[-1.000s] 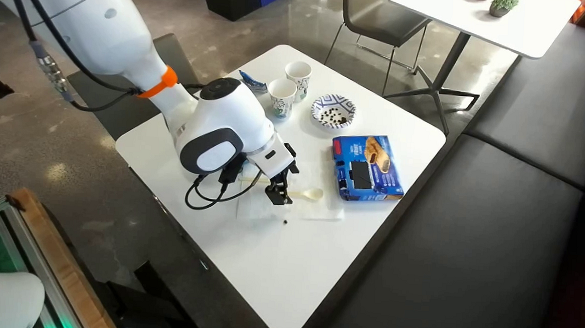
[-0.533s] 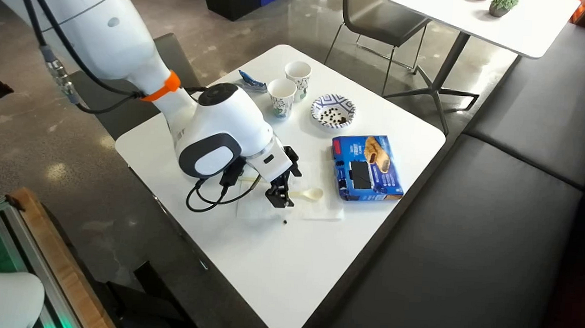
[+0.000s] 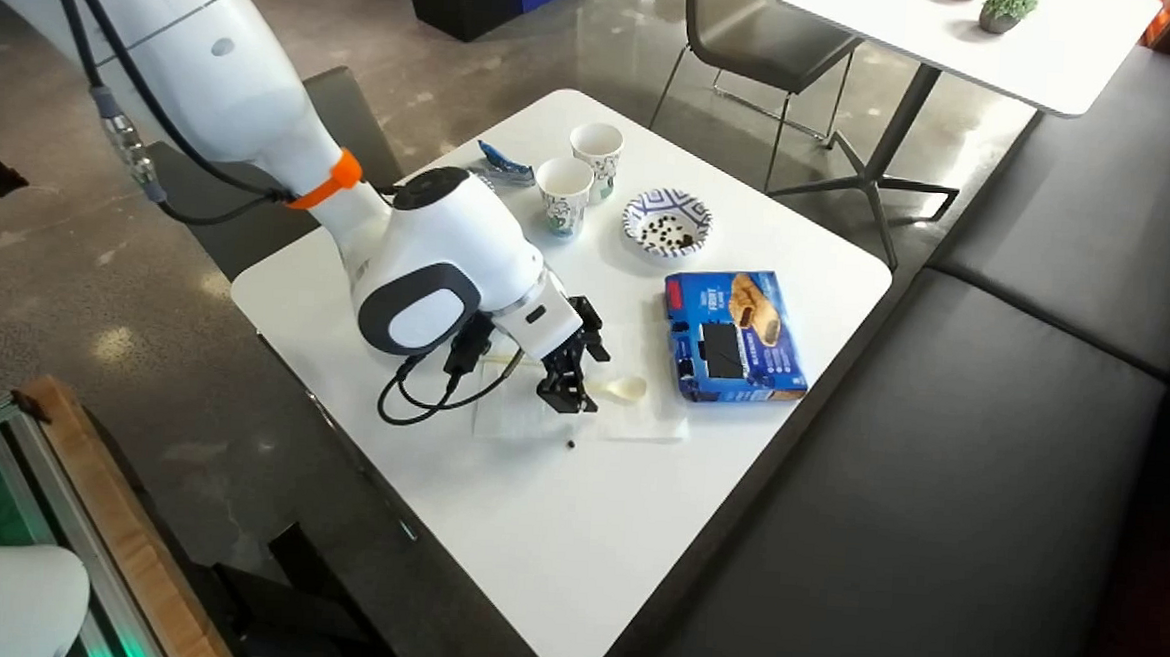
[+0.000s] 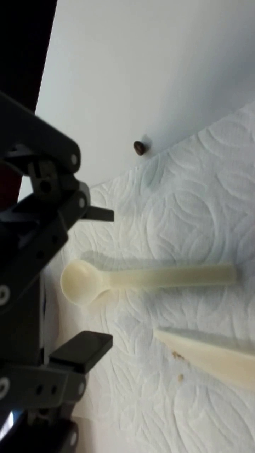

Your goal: Use the spoon to scoop some of the blue bowl's contents into the closest cup

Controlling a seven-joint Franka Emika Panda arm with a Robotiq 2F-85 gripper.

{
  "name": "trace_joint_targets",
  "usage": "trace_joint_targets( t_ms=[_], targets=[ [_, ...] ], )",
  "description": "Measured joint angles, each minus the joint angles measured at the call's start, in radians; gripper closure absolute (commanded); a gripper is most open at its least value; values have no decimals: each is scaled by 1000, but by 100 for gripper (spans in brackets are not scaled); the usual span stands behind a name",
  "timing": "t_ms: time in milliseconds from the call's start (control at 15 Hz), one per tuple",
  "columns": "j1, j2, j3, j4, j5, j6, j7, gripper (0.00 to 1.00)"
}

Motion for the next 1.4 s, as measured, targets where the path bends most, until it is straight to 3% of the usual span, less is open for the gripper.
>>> trace_joint_targets(
  t_ms=[200, 267, 400, 533, 667, 800, 867, 1200, 1400],
  targets=[
    [38, 25, -24, 7, 11, 0, 0, 46],
    [48, 31, -30, 9, 14, 0, 0, 43],
    [63, 43, -39, 12, 20, 0, 0, 58],
    [72, 53, -43, 15, 24, 0, 0, 63],
    [77, 60, -48, 17, 25, 0, 0, 81],
    [80, 67, -51, 20, 26, 0, 0, 88],
    [81, 69, -52, 21, 26, 0, 0, 100],
    [99, 70, -72, 12, 27, 2, -5, 97],
    [126, 21, -101, -51, 26, 50, -61, 97]
  ],
)
